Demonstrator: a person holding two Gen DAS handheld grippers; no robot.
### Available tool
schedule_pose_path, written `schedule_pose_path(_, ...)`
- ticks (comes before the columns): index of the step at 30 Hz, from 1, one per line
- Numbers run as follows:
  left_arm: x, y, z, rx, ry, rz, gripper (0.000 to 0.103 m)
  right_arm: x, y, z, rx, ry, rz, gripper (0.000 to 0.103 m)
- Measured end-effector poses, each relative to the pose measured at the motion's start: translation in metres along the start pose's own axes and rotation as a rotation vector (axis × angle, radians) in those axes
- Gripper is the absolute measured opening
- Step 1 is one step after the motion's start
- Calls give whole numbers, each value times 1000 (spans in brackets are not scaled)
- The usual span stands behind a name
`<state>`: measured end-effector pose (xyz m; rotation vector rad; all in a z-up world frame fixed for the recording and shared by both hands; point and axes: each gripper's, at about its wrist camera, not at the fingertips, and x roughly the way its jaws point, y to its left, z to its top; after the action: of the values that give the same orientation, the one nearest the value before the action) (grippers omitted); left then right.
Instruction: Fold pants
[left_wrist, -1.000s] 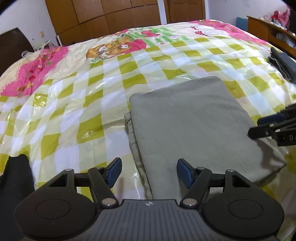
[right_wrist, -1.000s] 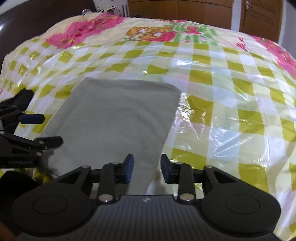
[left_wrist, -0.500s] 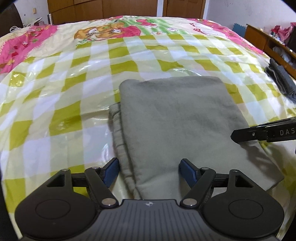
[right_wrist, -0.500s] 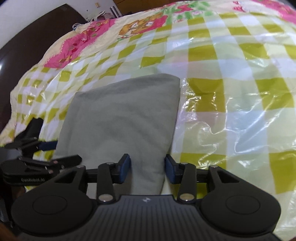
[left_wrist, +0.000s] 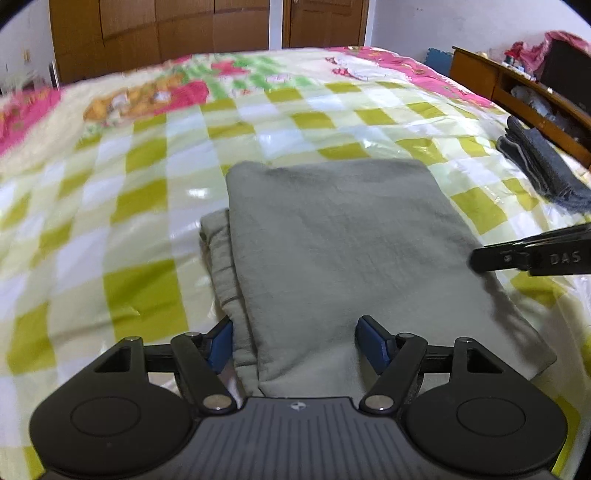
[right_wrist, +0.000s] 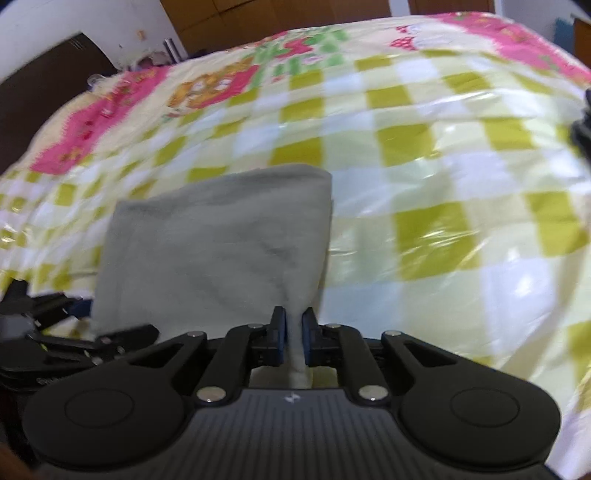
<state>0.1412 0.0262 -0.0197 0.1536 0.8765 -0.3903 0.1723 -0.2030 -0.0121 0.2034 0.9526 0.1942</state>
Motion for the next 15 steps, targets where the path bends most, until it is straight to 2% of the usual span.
schedule_pose_path(4, -18, -3, -9, 13, -21, 54, 82, -17, -4, -6, -42, -42, -67, 16)
schedule_pose_path(8, -33, -5, -20, 0, -21, 97, 82, -35, 0, -21, -81, -85, -119, 16)
schedule_pose_path(15, -51, -26, -36, -39, -27, 139, 86, -62, 10, -46, -45, -118, -63, 16)
